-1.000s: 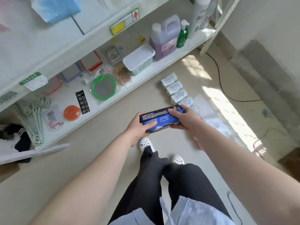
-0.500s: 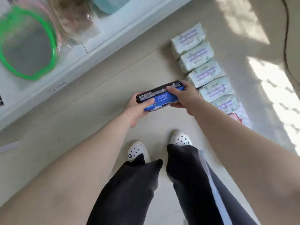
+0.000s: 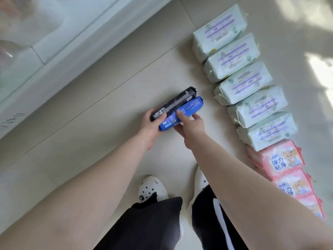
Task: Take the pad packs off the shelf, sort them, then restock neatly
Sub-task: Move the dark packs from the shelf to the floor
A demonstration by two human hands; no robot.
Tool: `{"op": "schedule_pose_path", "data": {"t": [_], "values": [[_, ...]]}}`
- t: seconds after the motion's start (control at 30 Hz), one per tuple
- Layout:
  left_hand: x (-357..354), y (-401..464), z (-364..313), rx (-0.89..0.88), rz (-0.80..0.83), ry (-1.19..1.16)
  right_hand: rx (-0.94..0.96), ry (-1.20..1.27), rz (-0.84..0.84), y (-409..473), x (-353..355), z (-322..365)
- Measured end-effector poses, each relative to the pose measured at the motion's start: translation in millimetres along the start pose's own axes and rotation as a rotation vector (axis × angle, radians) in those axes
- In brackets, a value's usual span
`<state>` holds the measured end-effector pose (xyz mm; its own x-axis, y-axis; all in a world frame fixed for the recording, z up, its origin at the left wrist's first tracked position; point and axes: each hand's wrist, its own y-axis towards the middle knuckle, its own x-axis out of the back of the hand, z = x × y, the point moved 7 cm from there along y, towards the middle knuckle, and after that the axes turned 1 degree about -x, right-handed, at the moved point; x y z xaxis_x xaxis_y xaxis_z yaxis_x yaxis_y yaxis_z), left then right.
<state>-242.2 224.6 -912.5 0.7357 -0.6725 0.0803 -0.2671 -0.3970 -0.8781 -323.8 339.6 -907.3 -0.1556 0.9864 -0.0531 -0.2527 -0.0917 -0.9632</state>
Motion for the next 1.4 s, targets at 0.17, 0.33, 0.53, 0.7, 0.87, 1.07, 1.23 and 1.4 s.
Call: {"op": "schedule_pose_path", "data": {"t": [0.17, 0.33, 0.53, 0.7, 0.87, 1.07, 1.23, 1.4], "values": [[-22.4, 11.8, -30.2, -0.029, 0.064, 0.035, 0.106, 0.12, 0.016, 10.7, 1.2, 25.1], [-37.1, 18.7, -47.6, -0.027, 0.153, 0.079, 0.128, 0.133, 0.023, 17.6, 6.3, 37.0], [-48.1, 20.7, -48.0, -0.022, 0.118, 0.001, 0.154, 0.123, 0.094, 20.3, 8.0, 44.0], [-51.6, 16.3, -42.0, 0.011, 0.067, -0.026, 0.156, 0.054, 0.07, 23.6, 11.2, 39.5], [-47.1, 14.0, -38.1, 0.015, 0.034, -0.002, 0.119, 0.013, -0.008, 22.7, 19.2, 34.4], [-38.3, -3.8, -34.5, -0.01, -0.066, 0.066, 0.088, -0.016, -0.041, -0.2, 28.8, 33.9], [-20.3, -75.5, -27.2, 0.057, -0.161, 0.116, 0.068, -0.082, -0.121, -61.4, 44.9, 19.4], [-12.8, -172.7, -64.3, 0.006, -0.047, 0.205, 0.205, -0.256, -0.15, -157.6, 59.9, 42.7]]}}
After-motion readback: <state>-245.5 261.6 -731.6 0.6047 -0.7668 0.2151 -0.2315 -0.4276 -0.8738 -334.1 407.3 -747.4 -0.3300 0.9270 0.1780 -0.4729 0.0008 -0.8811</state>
